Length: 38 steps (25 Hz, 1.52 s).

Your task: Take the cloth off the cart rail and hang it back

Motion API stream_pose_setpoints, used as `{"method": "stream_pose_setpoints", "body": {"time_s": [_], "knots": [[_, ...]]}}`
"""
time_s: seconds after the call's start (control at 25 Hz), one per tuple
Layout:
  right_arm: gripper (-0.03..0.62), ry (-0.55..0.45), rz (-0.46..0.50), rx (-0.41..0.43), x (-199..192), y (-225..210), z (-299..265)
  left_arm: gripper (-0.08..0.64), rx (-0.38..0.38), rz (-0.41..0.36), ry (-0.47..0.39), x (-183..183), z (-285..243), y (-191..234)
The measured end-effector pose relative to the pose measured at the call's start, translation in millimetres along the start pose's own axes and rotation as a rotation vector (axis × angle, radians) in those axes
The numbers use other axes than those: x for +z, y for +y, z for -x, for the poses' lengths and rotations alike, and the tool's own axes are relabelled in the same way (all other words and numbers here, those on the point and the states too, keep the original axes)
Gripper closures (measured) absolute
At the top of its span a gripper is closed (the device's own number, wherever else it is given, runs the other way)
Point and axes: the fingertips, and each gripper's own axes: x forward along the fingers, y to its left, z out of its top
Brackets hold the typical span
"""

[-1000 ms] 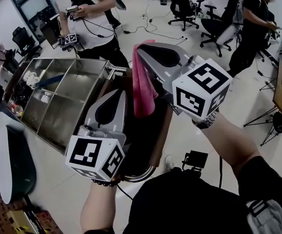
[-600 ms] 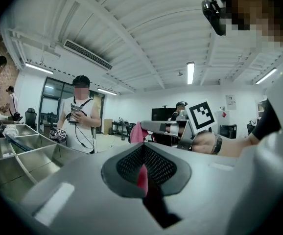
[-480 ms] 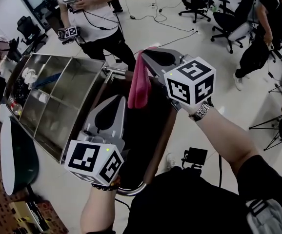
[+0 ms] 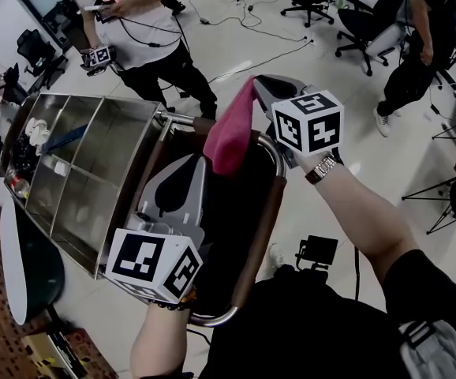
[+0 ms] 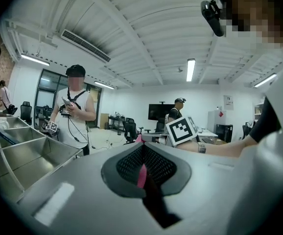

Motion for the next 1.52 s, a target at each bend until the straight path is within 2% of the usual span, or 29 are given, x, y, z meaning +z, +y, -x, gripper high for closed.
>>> {"method": "stream_pose_setpoints", "body": {"time_s": [0.12,0.24,0.32,0.52,0.76,0.96,1.28,1.52], "knots": [[0.572,0.083,-0.033,-0.034,-37,-8,-13,0.555,-0.001,0.002,0.003,-9,7,10],[0.479,0.139,-0.063,-0.033,-54,-15,-13,0.555,-0.007,0.009,0.011,-14,5,9],[0.463,0.150,-0.067,-0.026,-55,-16,-11,0.555,-0.012,0.010,0.012,-13,2,6],[0.463,0.114,-0.044,-0.034,-43,-10,5,0.556,-0.027,0.007,0.000,-7,7,0],[0.465,0.052,-0.009,-0.050,-7,7,41,0.556,-0.060,0.002,-0.018,12,19,-16],[0.488,-0.017,0.030,-0.053,28,46,87,0.556,-0.105,-0.006,-0.040,33,46,-39],[0.548,-0.145,0.114,-0.055,75,134,171,0.556,-0.191,-0.013,-0.065,60,108,-76],[0.569,-0.220,0.169,-0.070,82,196,228,0.555,-0.258,-0.018,-0.074,61,152,-103]]}}
